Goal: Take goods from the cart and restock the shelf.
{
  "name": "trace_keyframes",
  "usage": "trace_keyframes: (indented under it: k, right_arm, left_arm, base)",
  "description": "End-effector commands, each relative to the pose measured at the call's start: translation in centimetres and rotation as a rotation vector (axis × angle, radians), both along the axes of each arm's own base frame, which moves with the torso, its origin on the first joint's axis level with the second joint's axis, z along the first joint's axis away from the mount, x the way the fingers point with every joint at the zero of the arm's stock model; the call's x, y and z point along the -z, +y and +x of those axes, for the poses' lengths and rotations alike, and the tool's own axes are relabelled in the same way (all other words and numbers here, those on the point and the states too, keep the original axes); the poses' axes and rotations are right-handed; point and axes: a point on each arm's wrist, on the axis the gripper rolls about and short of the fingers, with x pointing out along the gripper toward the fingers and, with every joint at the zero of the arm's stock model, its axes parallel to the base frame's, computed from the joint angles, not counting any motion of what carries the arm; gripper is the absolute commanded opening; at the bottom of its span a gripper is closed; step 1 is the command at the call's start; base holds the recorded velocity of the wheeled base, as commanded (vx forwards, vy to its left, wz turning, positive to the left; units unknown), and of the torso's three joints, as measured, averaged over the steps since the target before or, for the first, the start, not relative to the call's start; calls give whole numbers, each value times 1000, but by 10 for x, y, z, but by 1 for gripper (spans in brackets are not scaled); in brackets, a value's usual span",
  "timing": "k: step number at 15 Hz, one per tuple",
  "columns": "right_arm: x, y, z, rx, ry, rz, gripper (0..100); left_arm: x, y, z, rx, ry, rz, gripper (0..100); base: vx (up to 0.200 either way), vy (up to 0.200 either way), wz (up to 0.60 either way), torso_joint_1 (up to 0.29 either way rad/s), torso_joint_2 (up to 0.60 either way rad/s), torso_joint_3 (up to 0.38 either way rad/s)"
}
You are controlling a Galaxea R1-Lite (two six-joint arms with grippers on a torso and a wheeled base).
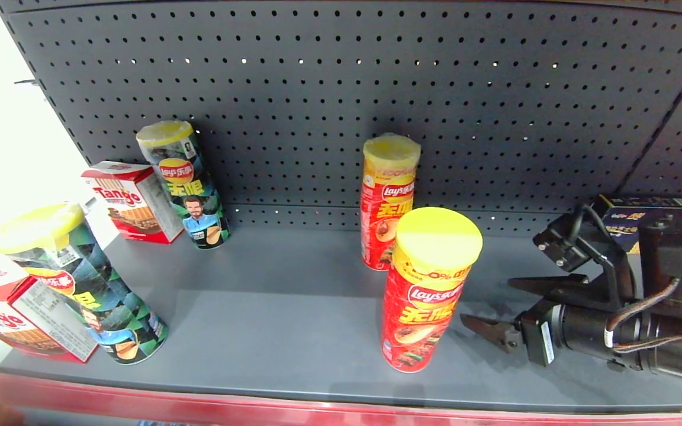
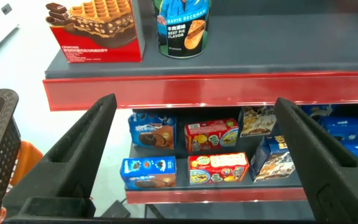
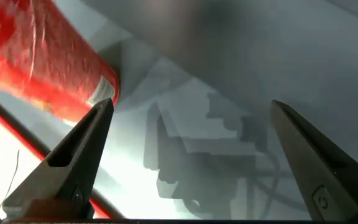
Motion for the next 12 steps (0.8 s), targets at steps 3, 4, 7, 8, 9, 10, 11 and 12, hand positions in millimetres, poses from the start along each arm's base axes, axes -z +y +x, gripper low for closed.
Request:
trace_keyframes:
  k: [3,4,7,8,9,10,11,12]
  right_arm:
    - [4,14,12,-21,19,-14,100]
    - [4,16,12,-25,19,-14,100]
    - [6,23,11,-50,24,-18,100]
    - [6,24,11,-54,23,-17,100]
    - [5,24,11,-56,20,-15,100]
    - [4,23,10,-52,19,-14,100]
    - [4,22,10,-51,17,-12,100]
    - [2,21,10,-46,13,-9,100]
  left_arm:
    - [0,0,0,0,1,1,100]
    - [0,0,0,0,1,1,100]
    - [0,0,0,2,3,1,100]
    - [0,0,0,2,3,1,100]
    - [0,0,0,0,1,1,100]
    - [0,0,0,0,3,1,100]
    - [0,0,0,0,3,1,100]
    - [0,0,0,0,3,1,100]
  base:
    - [0,0,0,0,0,0]
    - [0,0,0,0,0,0]
    - [0,0,0,0,0,0]
    - [0,0,0,0,0,0]
    - [0,0,0,0,0,0]
    - [0,0,0,0,0,0]
    - [0,0,0,0,0,0]
    - [0,0,0,0,0,0]
